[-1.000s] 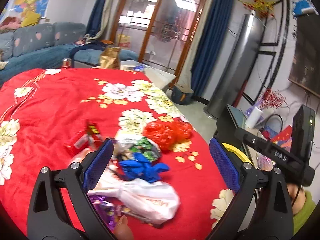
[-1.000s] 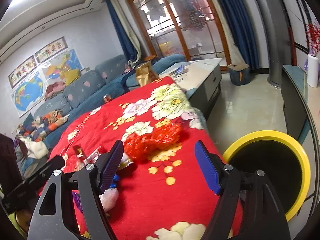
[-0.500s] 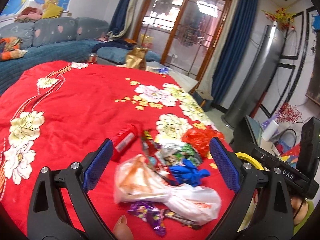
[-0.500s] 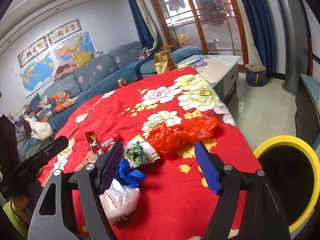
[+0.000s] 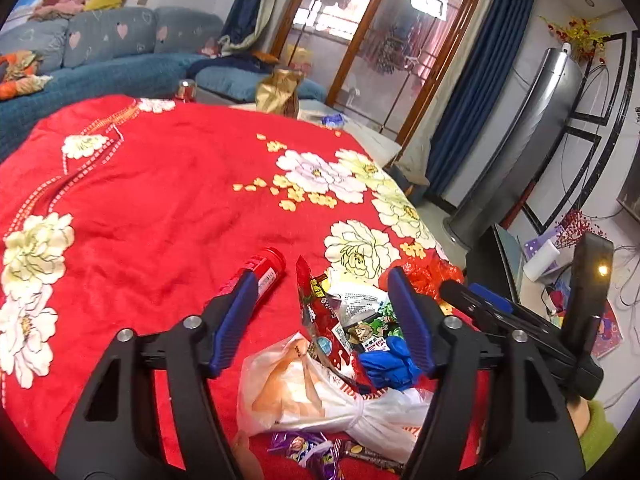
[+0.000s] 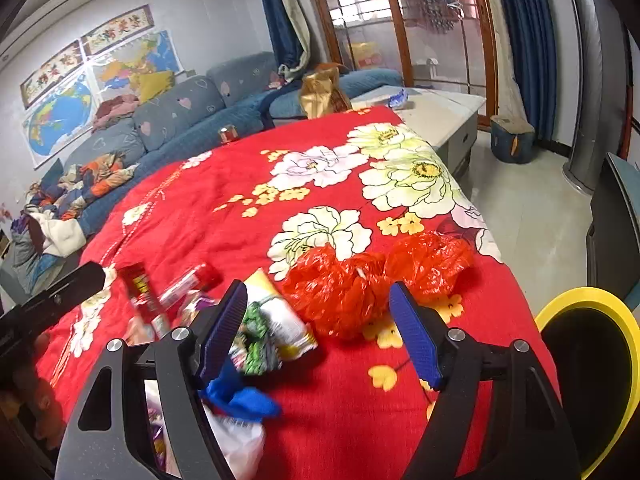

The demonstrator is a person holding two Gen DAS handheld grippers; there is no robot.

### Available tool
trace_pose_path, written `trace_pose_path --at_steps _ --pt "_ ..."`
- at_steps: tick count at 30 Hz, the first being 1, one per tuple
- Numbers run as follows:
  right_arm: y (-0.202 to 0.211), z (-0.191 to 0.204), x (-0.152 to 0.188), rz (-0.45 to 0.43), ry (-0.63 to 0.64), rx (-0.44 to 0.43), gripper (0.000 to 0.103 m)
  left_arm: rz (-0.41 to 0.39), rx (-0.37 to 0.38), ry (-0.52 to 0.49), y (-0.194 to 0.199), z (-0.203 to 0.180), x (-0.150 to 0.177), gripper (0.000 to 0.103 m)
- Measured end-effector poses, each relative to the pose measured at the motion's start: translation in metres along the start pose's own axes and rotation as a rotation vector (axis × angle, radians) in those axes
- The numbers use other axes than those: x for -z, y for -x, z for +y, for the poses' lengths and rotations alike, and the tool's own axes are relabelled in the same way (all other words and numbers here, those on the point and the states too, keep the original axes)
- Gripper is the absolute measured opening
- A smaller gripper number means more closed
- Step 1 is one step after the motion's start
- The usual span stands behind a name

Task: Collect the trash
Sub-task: 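Grasp the red candy wrapper with the left tool while the right tool grasps the red plastic bag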

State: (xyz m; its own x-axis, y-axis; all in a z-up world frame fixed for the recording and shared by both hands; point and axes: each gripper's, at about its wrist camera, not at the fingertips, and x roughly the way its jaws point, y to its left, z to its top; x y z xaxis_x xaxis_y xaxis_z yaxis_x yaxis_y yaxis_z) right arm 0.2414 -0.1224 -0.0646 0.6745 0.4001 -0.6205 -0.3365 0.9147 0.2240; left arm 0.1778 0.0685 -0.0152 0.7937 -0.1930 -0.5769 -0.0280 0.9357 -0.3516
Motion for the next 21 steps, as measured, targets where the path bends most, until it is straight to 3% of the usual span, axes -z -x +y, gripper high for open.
trace_pose_path --at_steps 4,10,12,15,16,18,21 --pt "-0.023 -0.005 -0.005 0.048 -0.012 0.029 0.070 0.042 0.008 0.019 -0.013 0.002 -0.001 0.050" --pt "-0.050 -0.014 -0.001 0.120 -0.056 0.038 0.060 0.087 0.013 0.035 -0.028 0.005 0.000 0.045" --pt "-0.055 -0.018 0.001 0.129 -0.066 0.047 0.043 0.095 0.011 0.030 -0.031 0.004 0.001 0.042" --pt "-0.054 -0.024 0.003 0.126 -0.086 0.034 0.029 0.110 0.003 0.029 -0.036 0.004 0.002 0.032" --pt "-0.052 -0.026 0.003 0.119 -0.089 0.029 0.027 0.116 0.000 0.030 -0.038 0.004 0.003 0.030" --pt "-0.046 -0.029 0.003 0.102 -0.090 0.029 0.022 0.125 0.001 0.033 -0.039 0.004 0.005 0.015" --pt "-0.033 -0.036 0.003 0.067 -0.106 0.035 0.021 0.117 -0.003 0.025 -0.037 0.000 0.006 0.012"
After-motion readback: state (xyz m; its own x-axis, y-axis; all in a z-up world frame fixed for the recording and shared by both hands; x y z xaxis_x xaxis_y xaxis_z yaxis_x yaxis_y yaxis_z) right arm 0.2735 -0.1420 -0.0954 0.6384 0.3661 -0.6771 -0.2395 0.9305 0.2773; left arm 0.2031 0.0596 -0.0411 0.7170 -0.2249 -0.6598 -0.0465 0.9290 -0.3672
